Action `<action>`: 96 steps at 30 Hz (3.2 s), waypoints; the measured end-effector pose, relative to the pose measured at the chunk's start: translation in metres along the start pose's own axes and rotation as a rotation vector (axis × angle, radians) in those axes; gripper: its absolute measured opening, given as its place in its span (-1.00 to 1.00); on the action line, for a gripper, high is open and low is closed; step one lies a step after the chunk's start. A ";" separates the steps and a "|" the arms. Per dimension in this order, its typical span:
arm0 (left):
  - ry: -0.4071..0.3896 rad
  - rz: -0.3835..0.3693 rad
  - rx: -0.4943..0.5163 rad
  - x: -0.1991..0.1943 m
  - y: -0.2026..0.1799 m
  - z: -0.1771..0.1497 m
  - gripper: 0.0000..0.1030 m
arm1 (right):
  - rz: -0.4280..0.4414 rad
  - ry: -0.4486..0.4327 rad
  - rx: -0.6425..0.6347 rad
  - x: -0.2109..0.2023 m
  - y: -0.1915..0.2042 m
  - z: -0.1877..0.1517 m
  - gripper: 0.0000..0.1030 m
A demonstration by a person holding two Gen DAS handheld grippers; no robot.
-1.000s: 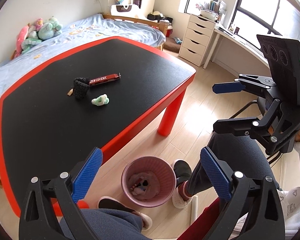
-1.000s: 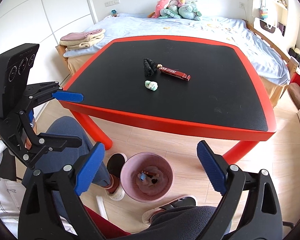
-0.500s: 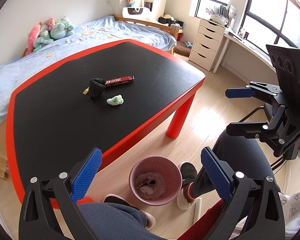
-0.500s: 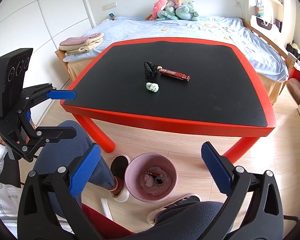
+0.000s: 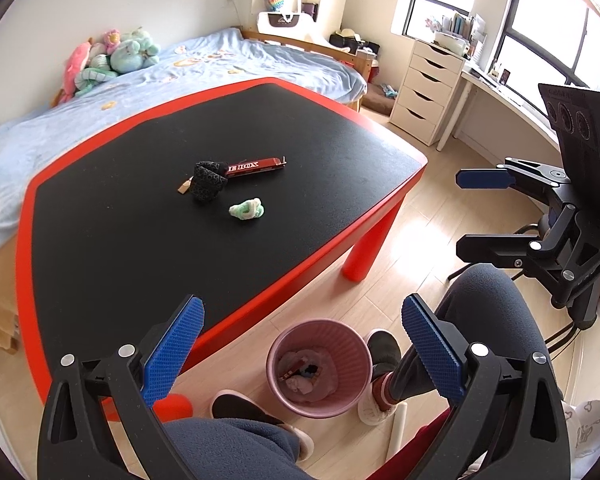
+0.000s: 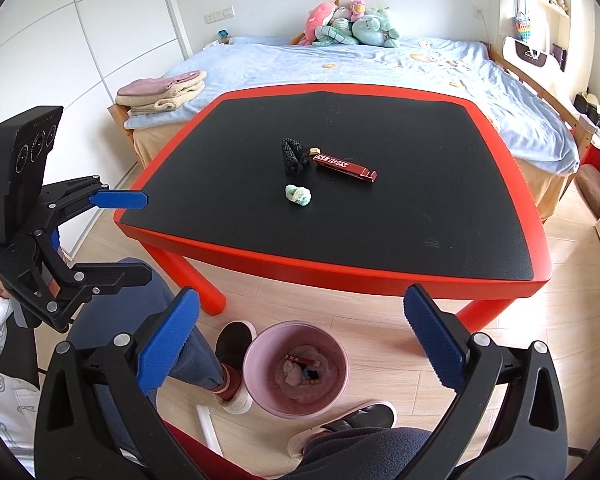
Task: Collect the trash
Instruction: 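Grasp the mint-green toy with the left tool while the right tool grasps the red box, then carry the mint toy and red box over the wastebasket with both tools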
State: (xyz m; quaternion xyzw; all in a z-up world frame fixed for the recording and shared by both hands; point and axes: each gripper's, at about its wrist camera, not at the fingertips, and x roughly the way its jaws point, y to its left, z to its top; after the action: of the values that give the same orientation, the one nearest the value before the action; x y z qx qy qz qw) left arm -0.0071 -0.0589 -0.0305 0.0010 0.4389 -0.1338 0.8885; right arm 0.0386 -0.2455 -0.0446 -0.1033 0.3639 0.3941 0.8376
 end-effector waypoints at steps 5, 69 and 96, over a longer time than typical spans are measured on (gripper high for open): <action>0.002 0.004 -0.018 0.011 0.008 0.012 0.85 | -0.006 -0.004 -0.010 0.010 -0.010 0.019 0.94; 0.097 0.059 -0.097 0.121 0.064 0.052 -0.43 | 0.077 0.086 -0.234 0.198 -0.070 0.108 -0.74; 0.078 0.035 0.010 0.050 0.025 0.039 -0.43 | 0.064 0.065 -0.100 0.068 -0.028 0.045 -0.74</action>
State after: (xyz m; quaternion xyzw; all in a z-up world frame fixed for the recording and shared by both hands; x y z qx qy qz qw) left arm 0.0578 -0.0507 -0.0484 0.0182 0.4722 -0.1205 0.8730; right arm 0.1115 -0.2035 -0.0622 -0.1464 0.3738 0.4347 0.8061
